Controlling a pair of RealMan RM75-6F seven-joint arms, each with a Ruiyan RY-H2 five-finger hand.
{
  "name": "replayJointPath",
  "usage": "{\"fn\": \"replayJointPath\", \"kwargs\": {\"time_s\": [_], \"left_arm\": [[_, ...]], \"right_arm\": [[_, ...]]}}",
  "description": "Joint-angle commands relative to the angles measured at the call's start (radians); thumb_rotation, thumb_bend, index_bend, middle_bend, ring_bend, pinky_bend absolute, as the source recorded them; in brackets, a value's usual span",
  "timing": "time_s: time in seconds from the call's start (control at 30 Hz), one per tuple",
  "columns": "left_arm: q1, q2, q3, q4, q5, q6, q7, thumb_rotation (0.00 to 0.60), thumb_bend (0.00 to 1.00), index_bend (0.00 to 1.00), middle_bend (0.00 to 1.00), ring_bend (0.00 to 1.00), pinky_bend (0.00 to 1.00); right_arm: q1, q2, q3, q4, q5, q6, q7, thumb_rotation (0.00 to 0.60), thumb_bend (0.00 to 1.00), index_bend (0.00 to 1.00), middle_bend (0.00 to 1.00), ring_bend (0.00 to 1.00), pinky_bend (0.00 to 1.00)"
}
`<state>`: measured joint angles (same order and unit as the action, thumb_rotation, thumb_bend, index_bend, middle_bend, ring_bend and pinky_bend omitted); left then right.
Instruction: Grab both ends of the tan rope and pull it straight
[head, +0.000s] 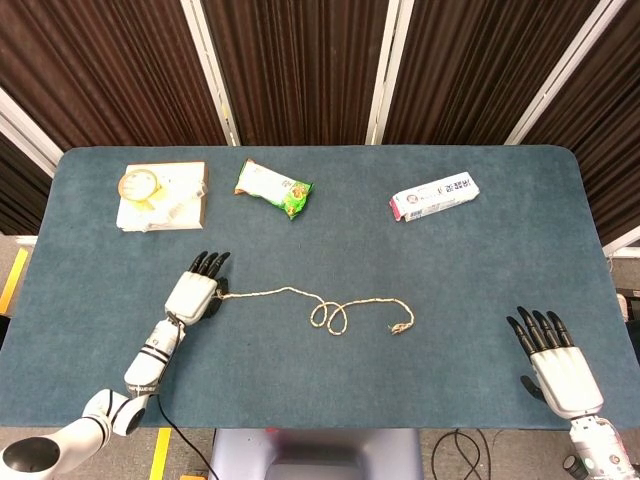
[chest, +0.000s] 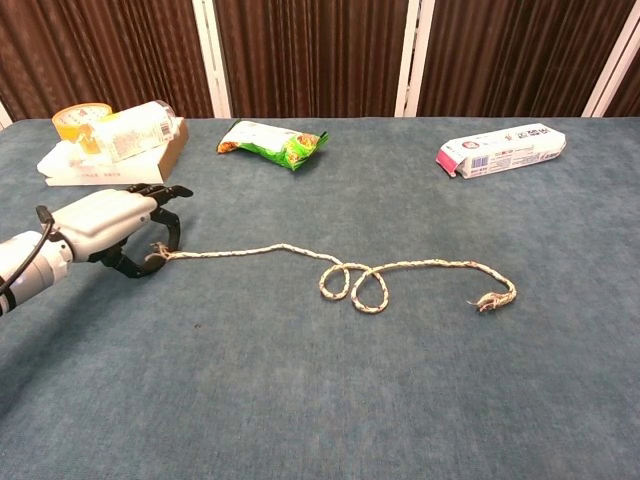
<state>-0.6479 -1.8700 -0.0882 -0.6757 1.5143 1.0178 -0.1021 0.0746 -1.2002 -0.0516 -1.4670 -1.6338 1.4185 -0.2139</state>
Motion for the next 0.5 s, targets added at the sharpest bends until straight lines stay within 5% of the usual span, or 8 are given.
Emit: {"fn": "replayJointPath", "kwargs": {"time_s": [0.03, 0.5], "left_arm": [[-0.004, -0.006, 0.003, 0.012, -0.002, 0.001, -0.007, 0.6, 0.44, 0.52, 0.03, 0.0, 0.02], [-0.007, -0.005, 0.019, 0.023, 0.004, 0.042, -0.011, 0.6, 0.44, 0.62, 0.06, 0.0, 0.04]], "right_arm": [[0.0, 0.0, 0.0, 0.0, 0.002, -0.001, -0.001, 0.6, 0.3, 0.0, 0.0, 0.0, 0.0], [0.021, -0.01, 0.001, -0.001, -0.008, -0.023, -0.023, 0.6, 0.3, 0.0, 0.0, 0.0, 0.0]]}}
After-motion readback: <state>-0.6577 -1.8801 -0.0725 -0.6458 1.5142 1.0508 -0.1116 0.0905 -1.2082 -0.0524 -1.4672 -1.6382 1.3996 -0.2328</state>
